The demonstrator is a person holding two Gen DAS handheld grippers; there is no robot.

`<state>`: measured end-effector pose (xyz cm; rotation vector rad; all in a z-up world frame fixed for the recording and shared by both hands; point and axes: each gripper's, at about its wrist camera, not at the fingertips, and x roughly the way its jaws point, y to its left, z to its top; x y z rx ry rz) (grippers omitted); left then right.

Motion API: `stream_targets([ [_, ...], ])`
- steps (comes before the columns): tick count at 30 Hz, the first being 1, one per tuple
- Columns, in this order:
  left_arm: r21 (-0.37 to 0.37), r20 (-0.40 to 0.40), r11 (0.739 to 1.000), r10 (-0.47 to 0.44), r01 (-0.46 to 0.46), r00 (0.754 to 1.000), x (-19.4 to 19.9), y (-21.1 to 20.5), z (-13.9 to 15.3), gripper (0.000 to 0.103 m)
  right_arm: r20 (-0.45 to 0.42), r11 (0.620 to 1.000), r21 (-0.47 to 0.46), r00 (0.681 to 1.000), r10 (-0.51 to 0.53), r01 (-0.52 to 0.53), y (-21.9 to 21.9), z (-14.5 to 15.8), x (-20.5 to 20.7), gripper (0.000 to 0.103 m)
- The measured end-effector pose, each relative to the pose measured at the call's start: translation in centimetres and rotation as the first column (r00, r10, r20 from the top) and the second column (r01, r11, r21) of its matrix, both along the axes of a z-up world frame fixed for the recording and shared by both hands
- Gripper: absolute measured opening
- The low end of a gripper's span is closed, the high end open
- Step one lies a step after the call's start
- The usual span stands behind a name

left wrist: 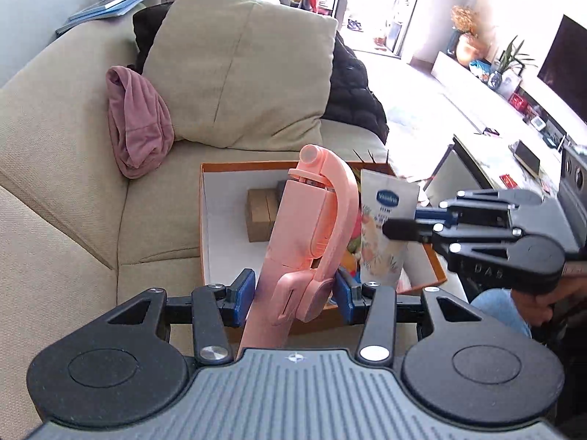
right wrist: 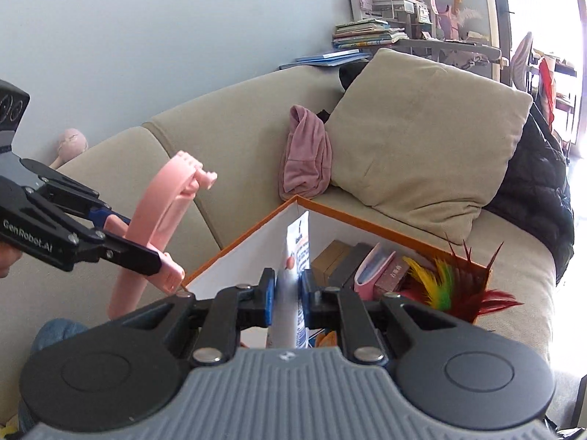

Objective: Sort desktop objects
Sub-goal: 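Lift the selfie stick with left gripper while right gripper lifts the Vaseline tube over the box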

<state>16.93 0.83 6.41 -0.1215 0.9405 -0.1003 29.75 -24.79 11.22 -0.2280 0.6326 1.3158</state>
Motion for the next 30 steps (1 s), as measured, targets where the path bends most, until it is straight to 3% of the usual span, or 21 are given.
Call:
stream_targets([
  [7, -0.034, -0.041, 0.999, 0.038, -0.039, 0.998, 7.1, 0.7, -1.1, 0.053, -0.029, 1.0, 0.005, 0.999, -0.015, 0.015, 1.5, -1.3, 1.4, 0.015],
  [9, -0.035, -0.088, 0.998, 0.048, -0.051, 0.995, 9.0, 0.9, -2.5, 0.053, -0.037, 1.0, 0.004, 0.999, -0.021, 0.021, 1.7, -1.6, 2.0, 0.015],
  [12, 0.025, -0.156, 0.997, 0.081, -0.078, 0.984, 10.9, 0.8, -5.4, 0.053, -0.051, 1.0, -0.003, 0.998, -0.027, 0.027, 2.2, -2.3, 2.8, 0.015],
  [15, 0.09, -0.225, 0.991, 0.119, -0.101, 0.967, 12.0, 0.7, -8.2, 0.053, -0.068, 1.0, -0.009, 0.998, -0.017, 0.017, 2.6, -3.1, 3.2, 0.015],
  [20, 0.109, -0.307, 0.988, 0.14, -0.111, 0.941, 12.5, 0.2, -11.2, 0.053, -0.094, 1.0, -0.029, 0.996, -0.012, 0.009, 3.4, -4.6, 3.8, 0.016],
  [25, 0.149, -0.341, 0.971, 0.226, -0.185, 0.912, 12.8, 0.6, -12.7, 0.053, -0.113, 0.999, -0.037, 0.994, -0.009, 0.005, 3.6, -5.4, 4.3, 0.016],
  [30, 0.188, -0.361, 0.963, 0.25, -0.193, 0.898, 13.5, 0.3, -13.0, 0.054, -0.122, 0.999, -0.039, 0.993, 0.001, -0.006, 3.8, -5.7, 4.3, 0.016],
])
